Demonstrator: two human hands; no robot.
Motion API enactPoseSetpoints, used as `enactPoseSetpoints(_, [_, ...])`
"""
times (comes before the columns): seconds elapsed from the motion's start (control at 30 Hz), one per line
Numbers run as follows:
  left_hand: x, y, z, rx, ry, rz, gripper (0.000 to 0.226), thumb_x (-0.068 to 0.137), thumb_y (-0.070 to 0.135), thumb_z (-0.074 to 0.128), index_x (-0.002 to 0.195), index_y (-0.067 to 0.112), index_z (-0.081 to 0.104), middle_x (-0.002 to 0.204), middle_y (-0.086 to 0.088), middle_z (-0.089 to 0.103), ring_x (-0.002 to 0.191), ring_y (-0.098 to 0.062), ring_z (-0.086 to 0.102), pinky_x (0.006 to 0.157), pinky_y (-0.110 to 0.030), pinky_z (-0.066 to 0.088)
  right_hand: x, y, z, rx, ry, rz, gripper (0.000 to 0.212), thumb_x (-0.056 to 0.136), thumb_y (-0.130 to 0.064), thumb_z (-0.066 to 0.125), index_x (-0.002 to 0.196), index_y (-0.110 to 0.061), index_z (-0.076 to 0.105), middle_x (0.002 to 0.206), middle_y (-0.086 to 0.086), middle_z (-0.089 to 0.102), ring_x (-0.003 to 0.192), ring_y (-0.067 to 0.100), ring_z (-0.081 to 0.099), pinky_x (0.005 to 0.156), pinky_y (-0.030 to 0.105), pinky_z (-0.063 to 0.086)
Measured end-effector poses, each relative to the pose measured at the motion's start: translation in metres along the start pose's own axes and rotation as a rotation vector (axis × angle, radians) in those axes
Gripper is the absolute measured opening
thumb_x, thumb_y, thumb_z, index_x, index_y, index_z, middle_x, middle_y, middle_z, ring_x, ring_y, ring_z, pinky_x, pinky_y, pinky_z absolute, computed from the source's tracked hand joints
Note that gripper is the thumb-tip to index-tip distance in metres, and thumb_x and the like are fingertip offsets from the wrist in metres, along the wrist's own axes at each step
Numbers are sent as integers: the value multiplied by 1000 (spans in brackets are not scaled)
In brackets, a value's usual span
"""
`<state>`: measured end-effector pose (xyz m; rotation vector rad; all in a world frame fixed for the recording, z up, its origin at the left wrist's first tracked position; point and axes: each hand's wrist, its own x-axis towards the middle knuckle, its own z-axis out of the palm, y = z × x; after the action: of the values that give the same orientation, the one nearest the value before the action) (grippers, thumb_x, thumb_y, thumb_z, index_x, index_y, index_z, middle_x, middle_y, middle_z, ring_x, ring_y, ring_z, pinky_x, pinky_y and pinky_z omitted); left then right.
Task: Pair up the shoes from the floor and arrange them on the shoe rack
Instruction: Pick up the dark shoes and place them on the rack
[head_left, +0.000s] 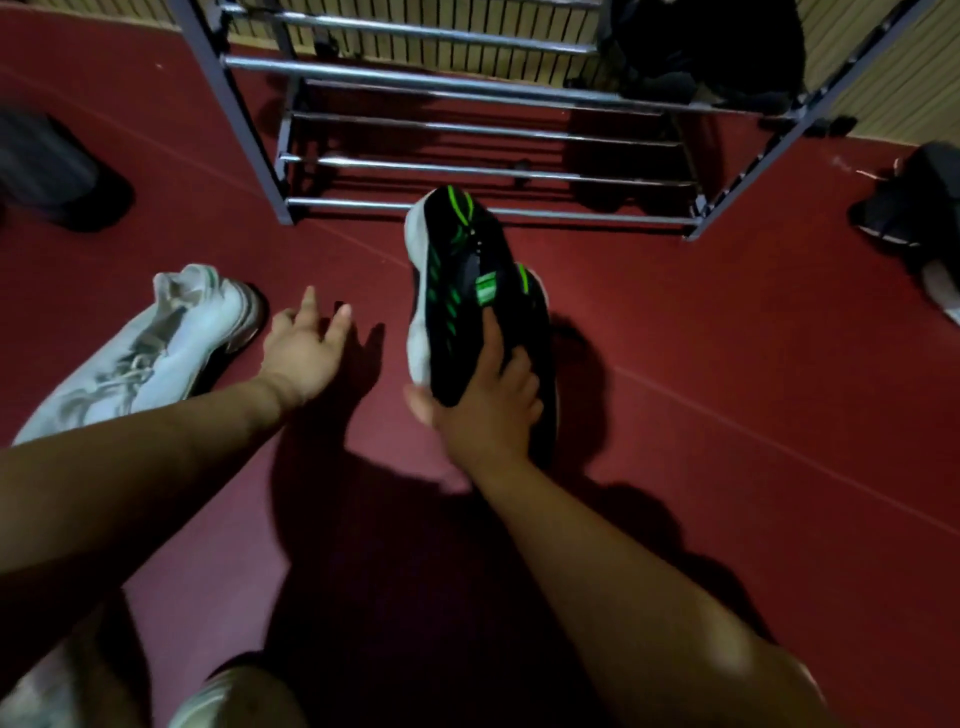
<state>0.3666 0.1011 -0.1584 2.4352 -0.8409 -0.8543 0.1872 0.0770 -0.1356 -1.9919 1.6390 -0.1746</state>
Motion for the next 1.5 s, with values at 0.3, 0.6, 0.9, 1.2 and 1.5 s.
enactPoseSetpoints(0.3, [-29,-35,5,147,-151,3,79,92,53,46,152,26,2,152,-22,16,140,-38,19,114,-38,18,-26,5,53,-122,-3,-182,77,80,-63,41,145,-30,14,151,18,24,138,38,24,104,57,28])
enactPoseSetpoints(0.6, [-79,-19,59,498,-337,187,123,62,79,60,138,45,-30,146,-7,-41,140,-43,-19,114,-49,17,-32,109,31,-277,-134,-64,100,75,-61,63,146,-40,-4,154,24,-13,142,42,2,114,53,18])
enactPoseSetpoints(0.9, [-40,-28,50,562,-164,320,119,64,59,70,141,48,-21,150,-8,-37,141,-39,-19,117,-48,12,24,99,11,-191,-218,-49,106,77,-43,70,149,-31,-7,153,21,-21,144,35,-7,117,46,8])
enactPoseSetpoints(1.2, [-21,-16,62,376,-75,14,118,64,72,66,147,41,-12,153,-24,-17,142,-42,-8,117,-48,13,51,81,22,-144,-168,111,107,74,-64,61,148,-31,-9,153,21,-17,143,35,-11,114,51,-3])
enactPoseSetpoints(1.5, [-30,-13,46,193,-17,79,113,46,80,50,146,38,19,146,-21,14,135,-39,16,113,-45,23,50,92,4,138,18,5,94,70,-41,74,146,-25,22,149,14,19,135,33,23,109,44,22])
